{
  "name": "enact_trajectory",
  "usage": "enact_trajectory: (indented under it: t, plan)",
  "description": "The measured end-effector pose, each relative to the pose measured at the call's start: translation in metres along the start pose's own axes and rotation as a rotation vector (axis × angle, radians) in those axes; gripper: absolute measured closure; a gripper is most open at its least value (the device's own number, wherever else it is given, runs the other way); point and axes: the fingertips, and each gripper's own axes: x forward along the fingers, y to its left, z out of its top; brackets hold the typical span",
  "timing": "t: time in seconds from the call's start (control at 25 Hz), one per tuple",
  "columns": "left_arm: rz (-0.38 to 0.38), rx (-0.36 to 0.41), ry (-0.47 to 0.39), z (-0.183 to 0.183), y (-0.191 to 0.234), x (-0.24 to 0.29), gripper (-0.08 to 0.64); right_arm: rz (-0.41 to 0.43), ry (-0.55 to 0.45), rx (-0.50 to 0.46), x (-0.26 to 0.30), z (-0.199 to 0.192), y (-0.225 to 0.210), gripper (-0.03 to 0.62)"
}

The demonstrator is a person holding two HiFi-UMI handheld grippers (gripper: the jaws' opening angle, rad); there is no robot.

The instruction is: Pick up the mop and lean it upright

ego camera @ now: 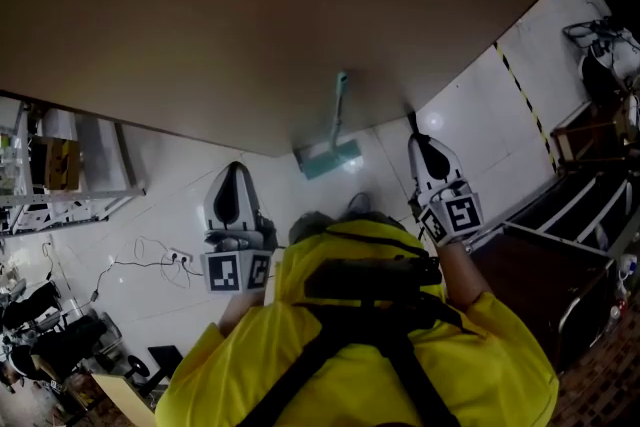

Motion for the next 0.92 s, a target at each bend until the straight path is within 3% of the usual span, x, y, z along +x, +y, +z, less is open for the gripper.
enact_trajectory:
  t: [0.24,0.36,0.52,0.68,0.92]
  plan:
    - [0.032,0.029,0.061,-0.016,0.006,0.005,0.557,0.045,0.039,0.038,0.009,-0.009,0.003,0.589]
    - [0.039,0.029,0.053,-0.014,0.015,0.018,0.557,0.072,0.062,0.004,0.025,-0.008,0.004,0.589]
    - [0.019,0.034,0.075,-0.02,0.024,0.034,0.557,0.012,0.007,-0.018,0.028,0.013,-0.001,0.589]
    - [0.008,0.057,0.029,-0.004,0.023,0.049,0.557,-0.017,-0.023,-0.051,0.016,0.032,0.0,0.589]
    - [-0.002,0.019,0.068,-0.011,0.02,0.054,0.557,-0.035,-0.028,-0.016,0.017,0.043,-0.004,0.589]
